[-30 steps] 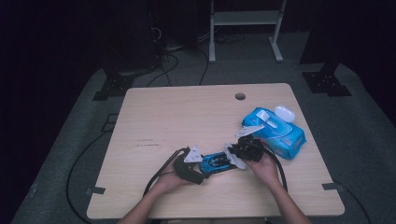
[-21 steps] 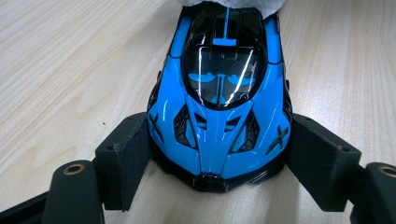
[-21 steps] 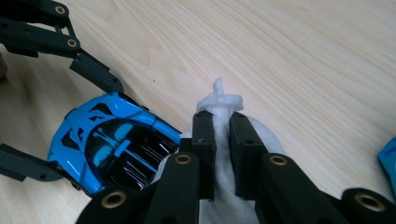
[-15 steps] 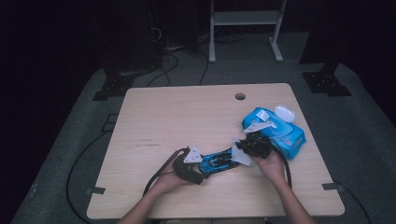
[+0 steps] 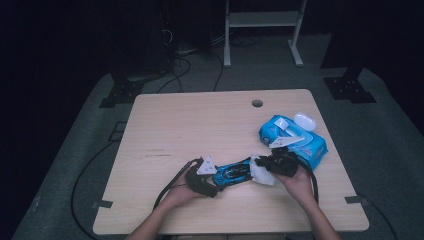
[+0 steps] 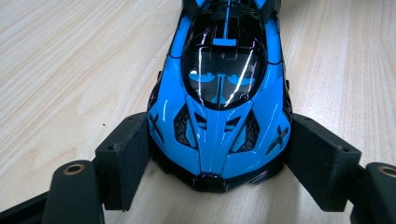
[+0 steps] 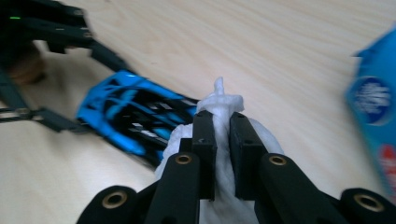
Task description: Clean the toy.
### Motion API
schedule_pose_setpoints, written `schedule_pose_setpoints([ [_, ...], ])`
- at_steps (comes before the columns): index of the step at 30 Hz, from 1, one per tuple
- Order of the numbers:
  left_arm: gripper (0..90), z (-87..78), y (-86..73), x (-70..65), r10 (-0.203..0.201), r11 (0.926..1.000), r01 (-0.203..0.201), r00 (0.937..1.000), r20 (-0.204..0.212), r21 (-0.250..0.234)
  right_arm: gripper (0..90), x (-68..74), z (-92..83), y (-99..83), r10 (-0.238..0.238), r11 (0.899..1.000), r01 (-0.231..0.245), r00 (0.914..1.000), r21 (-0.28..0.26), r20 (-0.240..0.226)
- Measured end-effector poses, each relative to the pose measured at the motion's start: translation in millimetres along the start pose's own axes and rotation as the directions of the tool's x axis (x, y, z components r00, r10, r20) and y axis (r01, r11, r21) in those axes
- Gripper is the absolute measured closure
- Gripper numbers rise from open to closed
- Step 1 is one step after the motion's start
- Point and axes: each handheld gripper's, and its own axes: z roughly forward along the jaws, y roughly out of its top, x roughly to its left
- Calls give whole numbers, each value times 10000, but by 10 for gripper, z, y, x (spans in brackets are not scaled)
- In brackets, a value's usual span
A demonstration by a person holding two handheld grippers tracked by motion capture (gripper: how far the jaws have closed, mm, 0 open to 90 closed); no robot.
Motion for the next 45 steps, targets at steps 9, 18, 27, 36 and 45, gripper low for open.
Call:
schedule_pose_setpoints([
  [9, 252, 0, 0, -2, -17, 10000, 17, 10000, -19, -3, 817, 648, 539, 238, -1618, 9852, 1672, 9800, 379, -1156],
  [18, 252, 8, 4, 0, -14, 10000, 14, 10000, 24, -20, 817, 686, 544, 169, -2064, 9766, 2084, 9776, 528, -409],
  [27, 252, 7, 3, -6, -73, 10000, 73, 10000, -13, -40, 816, 882, 822, 269, -2556, 9653, 2571, 9661, 465, -351],
  [36, 252, 12, 3, 2, 7, 10000, -7, 10000, 14, -58, 818, 512, 730, 314, -1351, 9896, 1325, 9897, 562, 463],
  [45, 252, 12, 1, -3, -18, 10000, 18, 10000, -15, -84, 817, 566, 692, 323, -2122, 9751, 2079, 9758, 768, 534],
])
